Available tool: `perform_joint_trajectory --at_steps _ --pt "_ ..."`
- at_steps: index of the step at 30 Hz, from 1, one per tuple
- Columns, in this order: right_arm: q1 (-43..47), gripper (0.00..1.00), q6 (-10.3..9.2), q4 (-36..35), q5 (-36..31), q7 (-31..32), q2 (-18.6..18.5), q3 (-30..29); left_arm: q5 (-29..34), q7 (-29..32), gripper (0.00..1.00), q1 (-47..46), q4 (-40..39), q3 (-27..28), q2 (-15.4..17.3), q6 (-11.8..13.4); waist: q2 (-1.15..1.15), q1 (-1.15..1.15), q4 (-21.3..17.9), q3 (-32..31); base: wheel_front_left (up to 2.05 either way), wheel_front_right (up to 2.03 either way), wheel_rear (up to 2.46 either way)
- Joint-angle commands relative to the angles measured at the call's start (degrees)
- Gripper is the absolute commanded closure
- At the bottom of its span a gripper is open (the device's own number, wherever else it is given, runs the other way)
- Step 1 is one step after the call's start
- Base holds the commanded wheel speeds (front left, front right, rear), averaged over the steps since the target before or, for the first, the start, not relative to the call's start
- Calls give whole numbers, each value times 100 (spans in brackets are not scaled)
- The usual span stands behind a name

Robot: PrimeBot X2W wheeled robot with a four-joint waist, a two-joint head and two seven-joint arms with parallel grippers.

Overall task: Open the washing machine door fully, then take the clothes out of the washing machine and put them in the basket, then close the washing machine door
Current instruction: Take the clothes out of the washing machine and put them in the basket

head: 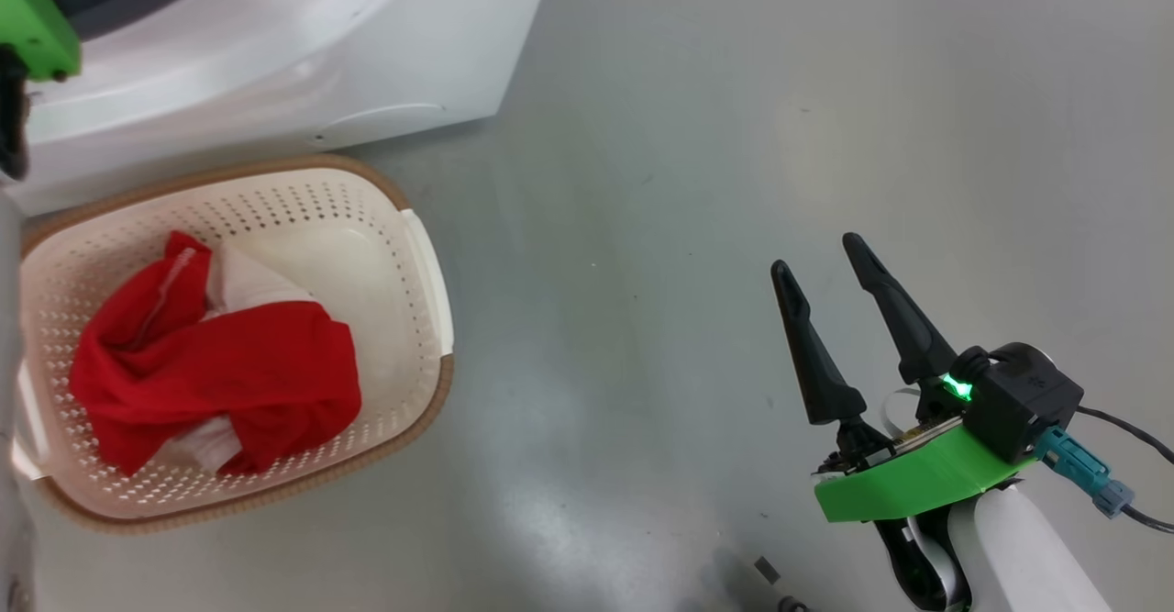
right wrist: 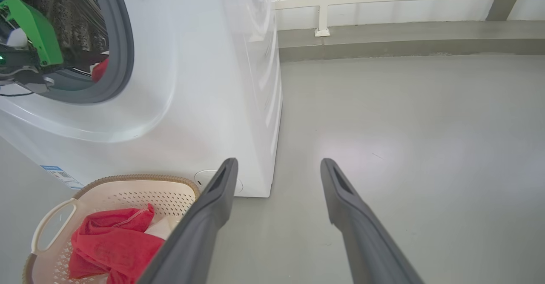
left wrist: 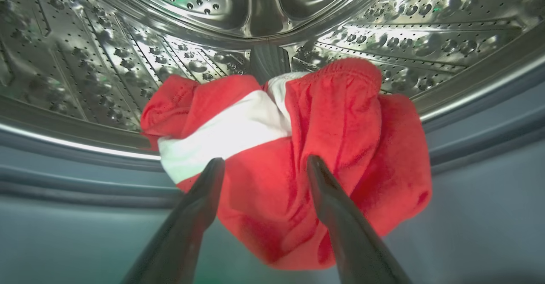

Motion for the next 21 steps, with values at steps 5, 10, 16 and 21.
perform_joint_trajectory --at_steps 5,10,16,21 --pt "-85 0 36 -122 137 -37 -48 165 -101 23 0 -197 126 73 291 -4 0 0 -120 99 0 0 0" --pt "-103 0 36 -125 177 -37 -48 184 -108 56 0 -241 262 20 303 -1 0 0 -152 131 0 0 0" --pt "-117 0 36 -133 196 -37 -48 235 -82 72 64 -260 358 -82 298 -12 0 0 -157 119 0 0 0" --pt "-112 0 36 -132 192 -37 -48 251 -82 72 100 -294 398 -155 282 -76 0 0 -138 99 0 0 0"
